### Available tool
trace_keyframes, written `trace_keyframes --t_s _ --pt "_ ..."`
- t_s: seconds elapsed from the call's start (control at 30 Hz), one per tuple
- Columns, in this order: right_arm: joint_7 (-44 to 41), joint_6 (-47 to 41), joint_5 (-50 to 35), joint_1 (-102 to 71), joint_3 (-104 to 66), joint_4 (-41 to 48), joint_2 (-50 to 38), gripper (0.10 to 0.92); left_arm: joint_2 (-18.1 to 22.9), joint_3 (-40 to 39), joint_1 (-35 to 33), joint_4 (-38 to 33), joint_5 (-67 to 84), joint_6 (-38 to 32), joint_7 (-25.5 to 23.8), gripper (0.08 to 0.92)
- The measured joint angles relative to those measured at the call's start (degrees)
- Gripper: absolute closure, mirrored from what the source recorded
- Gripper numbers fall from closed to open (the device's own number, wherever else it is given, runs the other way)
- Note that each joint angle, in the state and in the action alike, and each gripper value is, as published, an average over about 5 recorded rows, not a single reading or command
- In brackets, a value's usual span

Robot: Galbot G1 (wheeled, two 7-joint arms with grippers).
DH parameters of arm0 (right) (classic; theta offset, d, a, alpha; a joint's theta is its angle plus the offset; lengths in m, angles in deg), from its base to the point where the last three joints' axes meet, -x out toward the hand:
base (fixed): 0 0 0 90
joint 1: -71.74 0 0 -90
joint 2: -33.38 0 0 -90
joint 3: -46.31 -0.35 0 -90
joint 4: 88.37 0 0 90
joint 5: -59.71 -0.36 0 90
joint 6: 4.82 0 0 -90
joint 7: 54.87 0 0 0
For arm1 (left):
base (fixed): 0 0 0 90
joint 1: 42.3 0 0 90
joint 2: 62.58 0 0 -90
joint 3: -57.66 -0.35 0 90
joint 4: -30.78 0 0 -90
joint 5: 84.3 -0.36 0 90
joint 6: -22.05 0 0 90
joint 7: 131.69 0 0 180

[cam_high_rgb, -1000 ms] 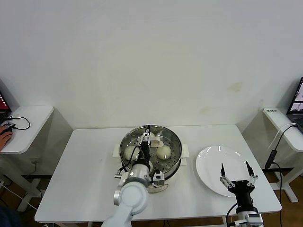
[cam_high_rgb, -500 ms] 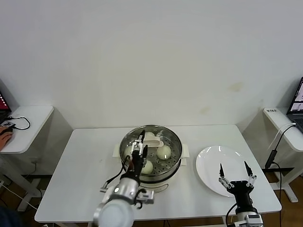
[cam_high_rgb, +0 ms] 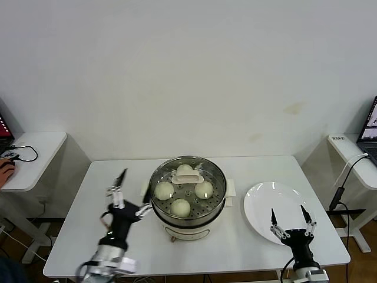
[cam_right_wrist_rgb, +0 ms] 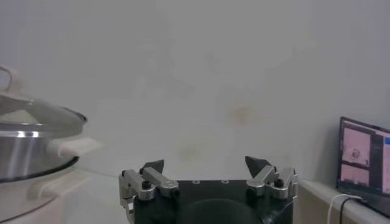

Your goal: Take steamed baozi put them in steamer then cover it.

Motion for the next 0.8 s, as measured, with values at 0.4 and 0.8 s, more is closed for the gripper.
trace_keyframes --t_s 0.4,0.8 --pt "-1.63 -5.62 -6.28 -7.11 2.55 -3.41 -4.77 0.203 -0.24 8.22 -13.25 1.78 36.45 -5.55 5.25 0.177" --pt "0.24 -8.56 -7.68 -14.29 6.12 -7.53 -7.35 0.202 1.84 9.75 -21.17 1.82 47.52 -8.55 7.07 0.177"
